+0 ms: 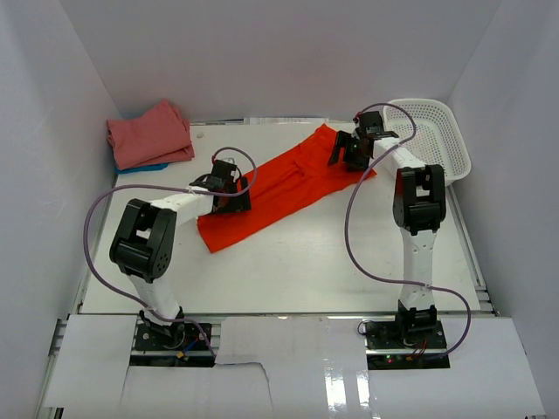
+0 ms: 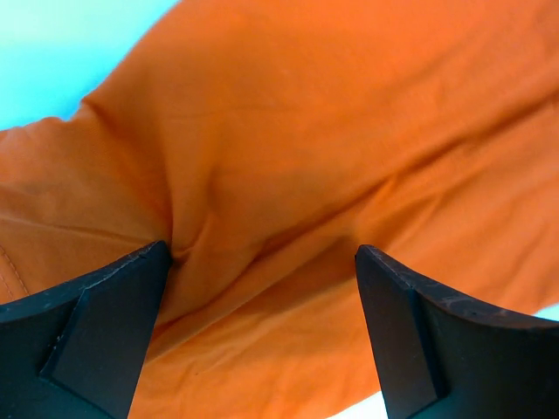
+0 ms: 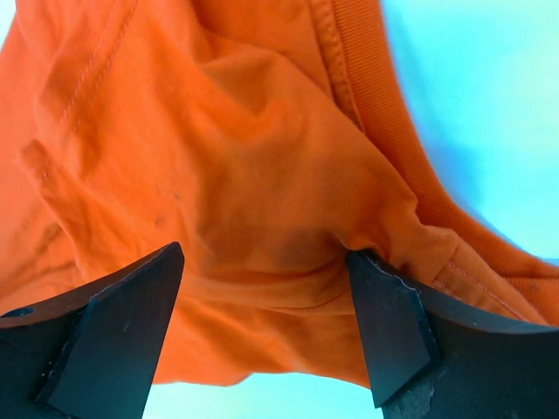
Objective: Fold and stack the t-shirts
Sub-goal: Rotate the tshirt 90 degrees
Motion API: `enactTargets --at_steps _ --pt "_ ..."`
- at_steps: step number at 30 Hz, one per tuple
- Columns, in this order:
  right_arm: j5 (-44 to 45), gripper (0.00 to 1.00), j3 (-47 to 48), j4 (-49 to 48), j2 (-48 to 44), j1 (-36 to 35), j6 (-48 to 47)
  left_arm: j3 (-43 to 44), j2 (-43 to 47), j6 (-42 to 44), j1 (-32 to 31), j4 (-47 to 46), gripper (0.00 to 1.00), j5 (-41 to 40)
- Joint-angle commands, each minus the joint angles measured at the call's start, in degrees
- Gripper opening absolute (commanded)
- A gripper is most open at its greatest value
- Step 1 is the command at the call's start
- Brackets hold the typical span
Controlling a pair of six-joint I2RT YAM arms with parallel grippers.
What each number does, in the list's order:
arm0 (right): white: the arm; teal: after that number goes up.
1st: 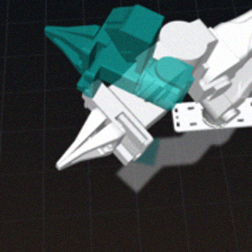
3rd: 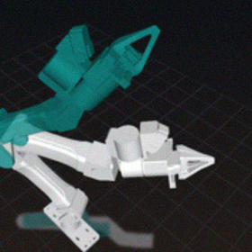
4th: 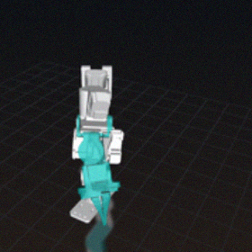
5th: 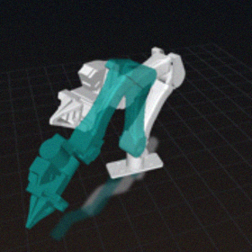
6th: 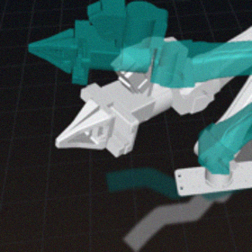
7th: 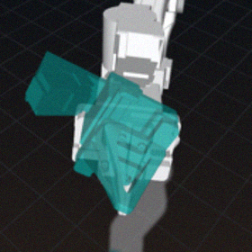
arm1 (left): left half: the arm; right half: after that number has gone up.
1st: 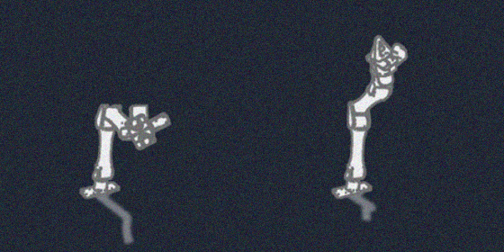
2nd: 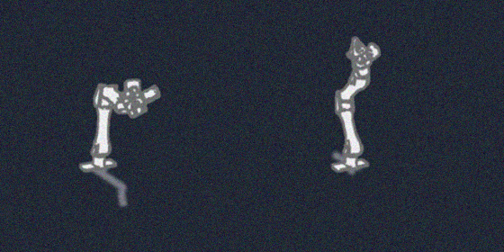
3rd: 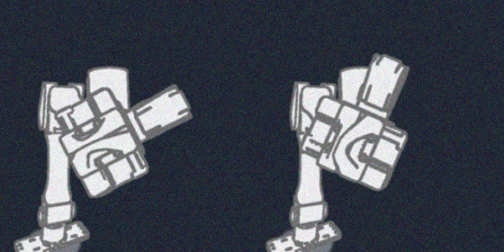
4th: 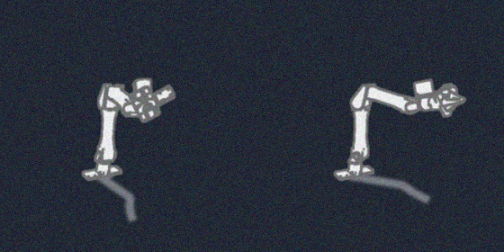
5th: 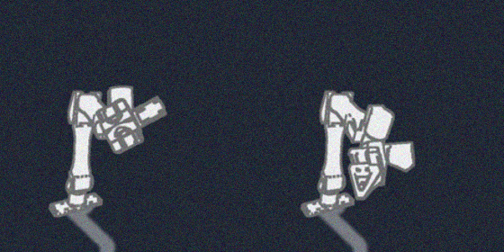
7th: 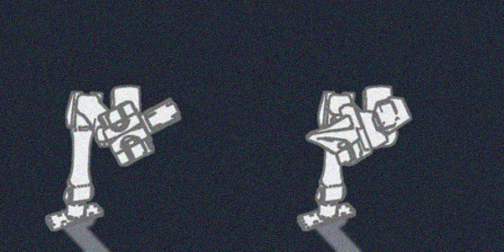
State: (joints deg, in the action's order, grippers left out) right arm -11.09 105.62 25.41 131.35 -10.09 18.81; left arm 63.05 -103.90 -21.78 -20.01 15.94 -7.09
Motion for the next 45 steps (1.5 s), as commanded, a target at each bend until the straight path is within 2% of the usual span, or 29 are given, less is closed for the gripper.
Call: enactTargets --at_steps 1,17,20,25,27,30,36,42,45 --pt "-1.56 0.83 3.70 0.26 4.17 0.33 -0.97 -3.89 3.69 -5.63 -2.39 6.46 0.98 1.38" --pt "-4.99 0.84 10.83 -8.53 12.96 1.03 -0.70 -19.71 18.11 -21.28 -13.73 8.58 0.98 -0.03" --pt "-6.48 0.84 12.85 -8.88 14.54 1.03 -0.62 -22.26 20.05 -25.49 -17.68 8.49 0.98 -1.52" --pt "-10.78 0.84 12.42 -12.22 14.81 0.95 0.79 -24.63 17.42 -31.21 -26.82 6.30 0.98 -4.41" --pt "-10.79 0.84 10.84 -14.15 13.68 0.68 1.06 -25.69 16.45 -35.07 -30.42 5.59 0.98 -7.31" --pt "-10.62 0.84 9.42 -17.41 11.30 0.68 0.44 -27.36 17.49 -38.77 -31.84 2.53 0.98 -10.66" --pt "-11.40 0.84 8.90 -17.50 2.70 0.51 -0.97 -31.57 28.83 -39.74 -34.64 -5.12 0.98 -7.69" --pt "-12.21 0.85 12.24 -13.02 0.14 -0.72 -0.09 -32.64 30.86 -44.22 -44.74 -3.12 0.98 -12.14" --pt "-10.79 0.86 11.97 -12.41 -0.92 -1.95 -0.62 -32.29 29.37 -45.54 -45.55 -1.97 0.98 -12.68"
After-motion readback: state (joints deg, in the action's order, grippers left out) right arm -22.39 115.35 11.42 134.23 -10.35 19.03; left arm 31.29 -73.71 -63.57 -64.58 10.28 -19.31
